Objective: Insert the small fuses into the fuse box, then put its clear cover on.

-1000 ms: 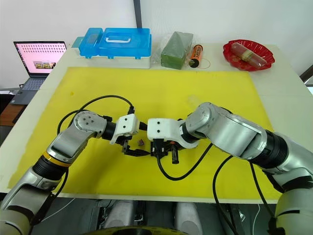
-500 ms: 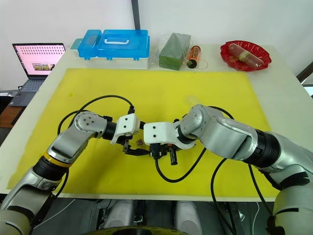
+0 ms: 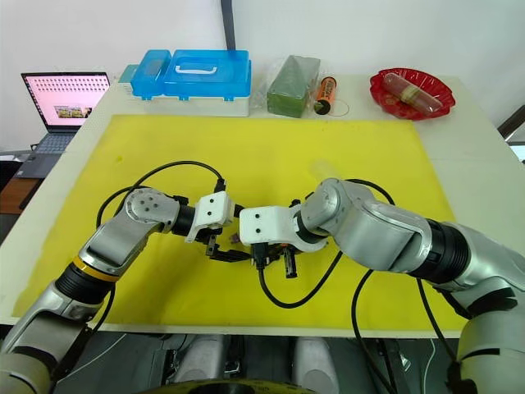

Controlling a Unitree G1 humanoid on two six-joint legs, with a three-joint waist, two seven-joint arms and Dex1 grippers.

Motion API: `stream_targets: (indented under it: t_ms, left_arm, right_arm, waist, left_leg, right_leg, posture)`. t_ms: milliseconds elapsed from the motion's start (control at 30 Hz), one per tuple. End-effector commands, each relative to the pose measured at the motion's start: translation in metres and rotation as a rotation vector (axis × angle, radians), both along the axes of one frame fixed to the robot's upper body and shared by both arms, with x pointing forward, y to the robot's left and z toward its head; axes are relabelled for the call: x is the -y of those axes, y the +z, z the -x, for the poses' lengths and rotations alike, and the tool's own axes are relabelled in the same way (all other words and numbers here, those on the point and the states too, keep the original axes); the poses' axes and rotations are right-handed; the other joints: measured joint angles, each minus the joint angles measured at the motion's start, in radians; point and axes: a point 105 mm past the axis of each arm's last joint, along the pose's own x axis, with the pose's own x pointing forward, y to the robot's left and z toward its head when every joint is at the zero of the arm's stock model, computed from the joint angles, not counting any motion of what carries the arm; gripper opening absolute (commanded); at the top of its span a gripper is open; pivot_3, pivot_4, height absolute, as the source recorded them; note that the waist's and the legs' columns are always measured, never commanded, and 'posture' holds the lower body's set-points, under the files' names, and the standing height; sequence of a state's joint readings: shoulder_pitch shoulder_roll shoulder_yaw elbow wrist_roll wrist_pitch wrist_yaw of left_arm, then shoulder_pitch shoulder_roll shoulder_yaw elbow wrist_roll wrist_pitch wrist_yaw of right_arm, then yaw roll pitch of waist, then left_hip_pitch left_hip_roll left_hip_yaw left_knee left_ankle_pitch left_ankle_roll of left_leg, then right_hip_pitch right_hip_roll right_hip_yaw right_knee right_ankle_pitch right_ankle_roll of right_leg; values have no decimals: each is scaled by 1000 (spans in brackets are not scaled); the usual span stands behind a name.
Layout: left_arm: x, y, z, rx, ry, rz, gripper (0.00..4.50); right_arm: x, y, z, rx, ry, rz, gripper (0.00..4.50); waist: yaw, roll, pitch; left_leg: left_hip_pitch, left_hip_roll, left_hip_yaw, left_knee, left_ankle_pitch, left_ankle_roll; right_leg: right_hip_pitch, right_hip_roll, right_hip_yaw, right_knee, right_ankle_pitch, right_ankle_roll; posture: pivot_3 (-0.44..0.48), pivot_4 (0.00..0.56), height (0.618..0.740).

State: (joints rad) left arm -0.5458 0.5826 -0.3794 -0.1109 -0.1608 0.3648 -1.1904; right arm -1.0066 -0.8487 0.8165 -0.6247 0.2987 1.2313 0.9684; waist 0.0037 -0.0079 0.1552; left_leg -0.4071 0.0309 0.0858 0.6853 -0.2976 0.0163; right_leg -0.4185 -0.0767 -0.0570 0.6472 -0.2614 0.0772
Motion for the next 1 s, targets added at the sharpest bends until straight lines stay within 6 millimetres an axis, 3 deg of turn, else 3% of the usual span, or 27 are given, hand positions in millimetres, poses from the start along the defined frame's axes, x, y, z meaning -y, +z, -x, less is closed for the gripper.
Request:
stream_targets:
  t_ms: [33, 67, 233, 600, 1000]
  left_arm:
    - [2, 6, -1, 31, -7, 10, 4432]
    - [2, 5, 0, 31, -6, 10, 4432]
    - [1, 5, -1, 36, 0, 12, 4500]
    - [0, 4, -6, 43, 13, 17, 4500]
    - [-12, 9, -17, 46, 44, 35, 4500]
  right_arm:
    - [7, -5, -8, 17, -59, 16, 0]
    - [7, -5, -8, 18, -58, 15, 0]
    - [6, 2, -11, 40, -55, 1, 1314]
    - [11, 30, -5, 60, -36, -66, 1314]
    - [35, 65, -6, 129, -140, -326, 1314]
  waist:
    - [-1, 0, 0]
    - [0, 0, 0]
    - [0, 0, 0]
    - [6, 0, 0]
    - [9, 0, 0]
  left_leg:
    - [0, 0, 0, 0, 0, 0]
    - [0, 0, 0, 0, 0, 0]
    - [0, 0, 0, 0, 0, 0]
    - [-1, -1, 0, 0, 0, 0]
    - [-1, -1, 0, 0, 0, 0]
  right_leg:
    - [0, 0, 0, 0, 0, 0]
    - [0, 0, 0, 0, 0, 0]
    - [0, 0, 0, 0, 0, 0]
    - [-1, -1, 0, 0, 0, 0]
    - [0, -1, 0, -1, 0, 0]
  posture:
    - [0, 150, 740]
    - [0, 150, 740]
    - [0, 150, 740]
    - [0, 150, 740]
    - [0, 150, 740]
